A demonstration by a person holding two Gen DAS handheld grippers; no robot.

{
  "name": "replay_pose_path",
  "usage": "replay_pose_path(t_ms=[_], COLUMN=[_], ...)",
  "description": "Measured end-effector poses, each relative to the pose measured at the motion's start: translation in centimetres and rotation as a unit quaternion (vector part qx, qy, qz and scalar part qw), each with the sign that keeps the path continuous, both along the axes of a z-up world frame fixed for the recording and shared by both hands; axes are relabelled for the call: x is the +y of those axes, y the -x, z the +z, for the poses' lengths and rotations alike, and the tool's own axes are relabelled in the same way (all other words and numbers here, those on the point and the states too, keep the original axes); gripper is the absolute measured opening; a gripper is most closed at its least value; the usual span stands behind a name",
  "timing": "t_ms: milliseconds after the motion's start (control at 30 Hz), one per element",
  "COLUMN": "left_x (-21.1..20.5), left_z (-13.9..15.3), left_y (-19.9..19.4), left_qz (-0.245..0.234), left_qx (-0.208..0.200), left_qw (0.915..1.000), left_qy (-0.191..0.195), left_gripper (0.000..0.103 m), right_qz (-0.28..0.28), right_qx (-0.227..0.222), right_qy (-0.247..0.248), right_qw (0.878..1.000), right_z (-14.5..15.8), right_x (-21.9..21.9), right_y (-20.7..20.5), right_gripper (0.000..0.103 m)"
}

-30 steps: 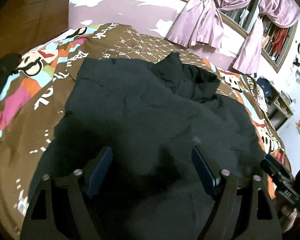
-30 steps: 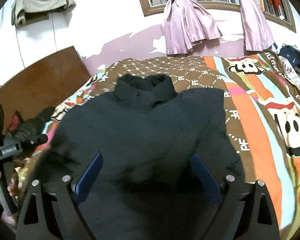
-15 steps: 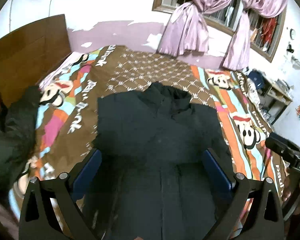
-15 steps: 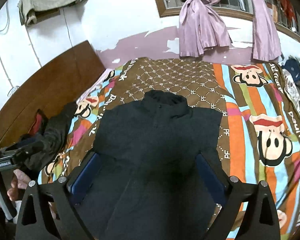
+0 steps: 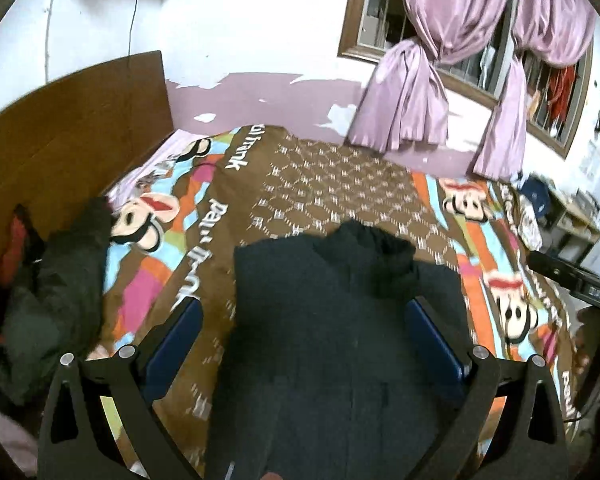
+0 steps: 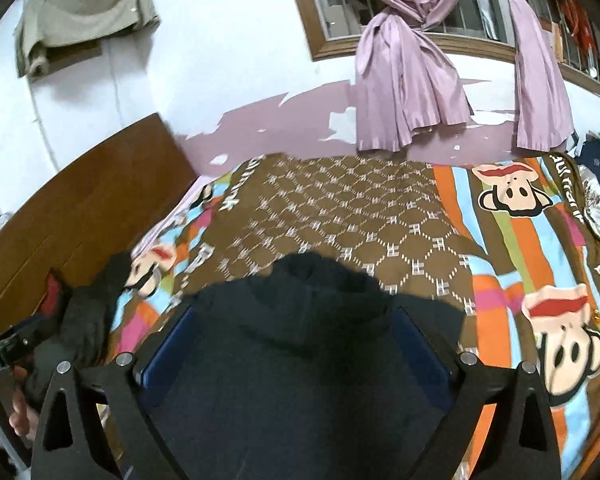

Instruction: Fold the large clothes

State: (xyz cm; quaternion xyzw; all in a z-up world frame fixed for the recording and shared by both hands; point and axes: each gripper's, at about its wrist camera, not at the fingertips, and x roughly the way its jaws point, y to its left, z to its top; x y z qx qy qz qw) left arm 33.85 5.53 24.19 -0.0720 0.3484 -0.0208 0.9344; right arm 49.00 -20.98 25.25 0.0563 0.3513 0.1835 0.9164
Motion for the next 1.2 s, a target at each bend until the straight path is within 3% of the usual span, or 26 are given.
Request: replay_pose_path(t_ms=[233, 267, 333, 400, 567, 633, 733, 767, 833, 867, 900, 967, 1067, 1200], left_x=[3.7, 3.9, 4.1, 3.7, 0.7, -0.5, -1.3, -1.6, -1.9, -2.1, -2.2, -2.3, -2.1, -2.8], left_z=[-8.8, -10.3, -12.7, -14.8, -18.7, -19.7, -20.9, -21.2, -21.9, -22.4, -22.9, -23.5, -23.6, -22.9], left_y=[-13.3, -15.2, -18.2, -20.9, -26.5, -28.1, -30.5, -31.2, -32.2, -32.8, -33.3, -33.7, -33.6, -32.9], left_qz=[-0.010, -0.014, -0.020, -0.029, -0.062, -0.061, -0.051, -0.040, -0.036, -0.035, -0.033, -0.035, -0.045, -0.049], left_qx=[0.023, 0.027, 0.030, 0.031, 0.025, 0.023, 0.018, 0.016, 0.023, 0.034, 0.047, 0.053, 0.047, 0.043], left_qw=[0.9975, 0.9969, 0.9965, 0.9961, 0.9964, 0.9968, 0.9971, 0.9978, 0.9977, 0.9974, 0.9971, 0.9964, 0.9935, 0.9949], left_qy=[0.067, 0.072, 0.076, 0.077, 0.052, 0.048, 0.053, 0.051, 0.053, 0.053, 0.051, 0.057, 0.093, 0.078], left_gripper=[0.099, 0.099, 0.099, 0.099, 0.099, 0.098, 0.097, 0.092, 0.069, 0.049, 0.038, 0.031, 0.008, 0.003], right_qz=[-0.036, -0.037, -0.043, -0.047, -0.060, -0.059, -0.067, -0.069, -0.066, -0.064, -0.059, -0.056, -0.044, -0.027], right_qx=[0.022, 0.027, 0.041, 0.059, 0.075, 0.074, 0.067, 0.068, 0.071, 0.072, 0.074, 0.074, 0.060, 0.033], right_qy=[0.014, 0.017, 0.025, 0.020, 0.016, 0.024, 0.020, 0.015, 0.000, -0.005, -0.005, 0.005, 0.006, -0.011], right_qw=[0.999, 0.999, 0.998, 0.997, 0.995, 0.995, 0.995, 0.995, 0.995, 0.995, 0.995, 0.996, 0.997, 0.999], right_z=[-10.0, -11.4, -14.1, -16.5, -19.3, -19.7, -20.2, -20.4, -20.7, -20.8, -20.9, -21.0, -20.7, -20.4], right_x=[-1.5, -1.7, -1.9, -2.2, -2.1, -1.8, -1.9, -1.9, -1.9, -1.9, -1.7, -1.2, -1.3, -2.4], right_y=[-9.9, -11.0, -13.0, -14.8, -17.6, -18.3, -19.1, -19.3, -19.6, -19.6, -19.7, -19.5, -18.4, -15.4], right_gripper=[0.096, 0.094, 0.078, 0.073, 0.067, 0.050, 0.043, 0.040, 0.029, 0.027, 0.021, 0.014, 0.010, 0.009])
